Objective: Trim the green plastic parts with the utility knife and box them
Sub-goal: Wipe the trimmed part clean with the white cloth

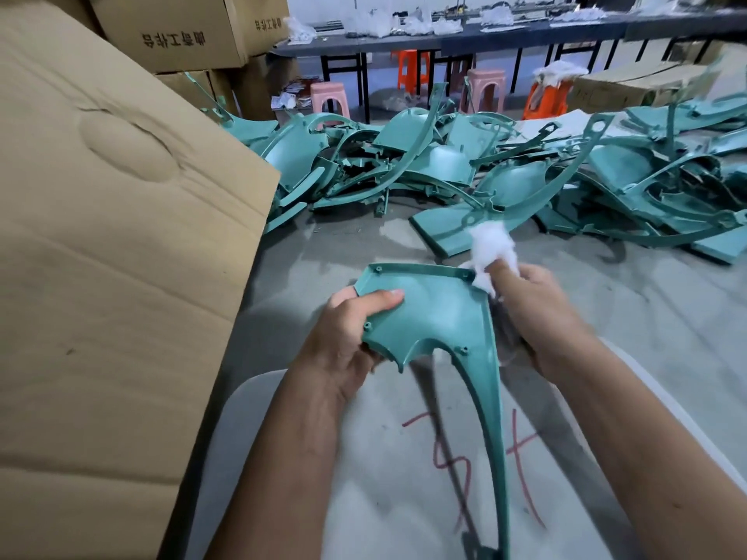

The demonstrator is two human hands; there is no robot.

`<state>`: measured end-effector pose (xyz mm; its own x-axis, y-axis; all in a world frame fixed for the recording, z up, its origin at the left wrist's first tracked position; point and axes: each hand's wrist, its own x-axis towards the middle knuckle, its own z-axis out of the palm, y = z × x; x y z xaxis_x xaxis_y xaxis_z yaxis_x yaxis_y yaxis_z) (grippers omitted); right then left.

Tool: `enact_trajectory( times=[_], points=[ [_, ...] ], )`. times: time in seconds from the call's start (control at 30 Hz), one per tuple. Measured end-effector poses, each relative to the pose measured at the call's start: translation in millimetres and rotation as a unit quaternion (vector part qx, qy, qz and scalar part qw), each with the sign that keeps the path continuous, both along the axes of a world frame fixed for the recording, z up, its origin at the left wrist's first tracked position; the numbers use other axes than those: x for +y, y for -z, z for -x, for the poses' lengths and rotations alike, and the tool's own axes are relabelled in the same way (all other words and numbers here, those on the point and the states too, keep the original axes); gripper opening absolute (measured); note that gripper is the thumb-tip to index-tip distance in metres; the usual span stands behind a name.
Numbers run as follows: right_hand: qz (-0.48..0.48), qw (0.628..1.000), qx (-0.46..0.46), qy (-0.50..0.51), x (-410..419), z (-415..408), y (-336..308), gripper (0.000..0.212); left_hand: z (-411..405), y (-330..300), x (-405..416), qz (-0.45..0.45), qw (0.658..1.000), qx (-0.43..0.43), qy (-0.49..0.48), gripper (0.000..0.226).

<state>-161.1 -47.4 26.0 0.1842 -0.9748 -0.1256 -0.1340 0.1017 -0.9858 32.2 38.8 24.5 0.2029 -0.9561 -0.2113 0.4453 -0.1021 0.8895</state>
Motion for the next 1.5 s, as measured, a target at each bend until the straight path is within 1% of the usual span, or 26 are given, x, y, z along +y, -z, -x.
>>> enact_trajectory(
  times=[0.03,0.07,0.13,0.2,0.3,0.37,0.4,0.43,0.5,0.53,0.6,0.67,0.77,0.83,0.9,0.97,1.0,1.07,1.13,1.17,1.23,1.27,1.33,1.37,1.43,1.5],
  points=[
    [-0.046,0.998,-0.016,-0.049,5,-3,-2,0.033,1,0,-1,0.002,1.0,-0.003,-0.003,0.038],
    [-0.075,0.993,-0.04,-0.076,8,-6,-5,0.03,2,0,-1,0.002,1.0,-0.012,-0.006,0.037],
    [-0.08,0.991,-0.08,-0.07,12,-8,-10,0.025,5,2,-3,0.003,0.999,-0.03,-0.011,0.019],
    [-0.052,0.994,-0.084,-0.038,13,-8,-10,0.025,6,3,-4,0.0,1.0,-0.017,-0.023,0.006],
    [-0.048,0.991,-0.12,-0.038,17,-13,-13,0.031,5,4,-6,0.001,0.999,0.012,-0.053,0.012],
    [-0.053,0.985,-0.149,-0.069,20,-13,-15,0.027,5,4,-6,0.005,0.997,0.023,-0.08,0.027],
    [-0.055,0.983,-0.148,-0.09,21,-13,-16,0.027,3,4,-7,0.008,0.994,0.032,-0.102,0.029],
    [-0.048,0.982,-0.139,-0.117,22,-13,-17,0.031,2,5,-8,0.011,0.991,0.042,-0.126,0.027],
    [-0.009,0.982,-0.1,-0.159,25,-14,-19,0.041,0,6,-10,0.013,0.986,0.049,-0.161,0.021],
    [0.008,0.982,-0.084,-0.167,26,-14,-20,0.042,1,6,-10,0.015,0.984,0.053,-0.172,0.019],
    [0.02,0.982,-0.076,-0.17,25,-12,-22,0.041,3,6,-10,0.013,0.979,0.065,-0.195,0.019],
    [0.044,0.982,-0.037,-0.178,23,-9,-20,0.034,3,5,-10,0.007,0.967,0.087,-0.239,0.022],
    [0.088,0.972,0.017,-0.217,22,-9,-13,0.037,-5,6,-12,-0.004,0.943,0.109,-0.313,0.025],
    [0.108,0.965,0.032,-0.238,21,-7,-14,0.032,-9,6,-11,-0.013,0.933,0.11,-0.341,0.026],
    [0.119,0.957,0.031,-0.263,19,-3,-15,0.026,-17,6,-9,-0.021,0.921,0.125,-0.368,0.029],
    [0.131,0.948,0.025,-0.29,17,3,-15,0.021,-31,3,-6,-0.001,0.907,0.168,-0.386,0.034],
    [0.136,0.944,0.015,-0.302,15,6,-14,0.023,-38,1,-5,0.013,0.9,0.189,-0.392,0.034],
    [0.14,0.937,-0.014,-0.321,10,10,-11,0.024,-47,-1,-2,0.023,0.895,0.206,-0.396,0.027],
    [0.138,0.933,-0.054,-0.327,7,14,-10,0.015,-46,-3,-1,0.018,0.894,0.209,-0.396,0.014],
    [0.127,0.93,-0.079,-0.335,6,15,-10,0.014,-44,-4,0,0.016,0.892,0.211,-0.4,0.01],
    [0.11,0.924,-0.112,-0.348,4,17,-7,0.025,-42,-5,0,0.022,0.884,0.214,-0.415,0.019],
    [0.118,0.932,-0.102,-0.327,3,17,-4,0.026,-41,-6,0,0.025,0.879,0.216,-0.425,0.027],
    [0.158,0.955,-0.068,-0.24,3,11,-2,0.02,-40,-9,0,0.034,0.876,0.213,-0.43,0.037],
    [0.167,0.965,-0.066,-0.191,3,8,-2,0.016,-39,-9,0,0.045,0.883,0.211,-0.416,0.037],
    [0.177,0.973,-0.095,-0.117,3,5,-4,0.003,-40,-10,1,0.076,0.899,0.22,-0.37,0.039],
    [0.144,0.977,-0.137,-0.081,1,6,-7,0.014,-39,-10,4,0.108,0.899,0.252,-0.341,0.042]
  ],
)
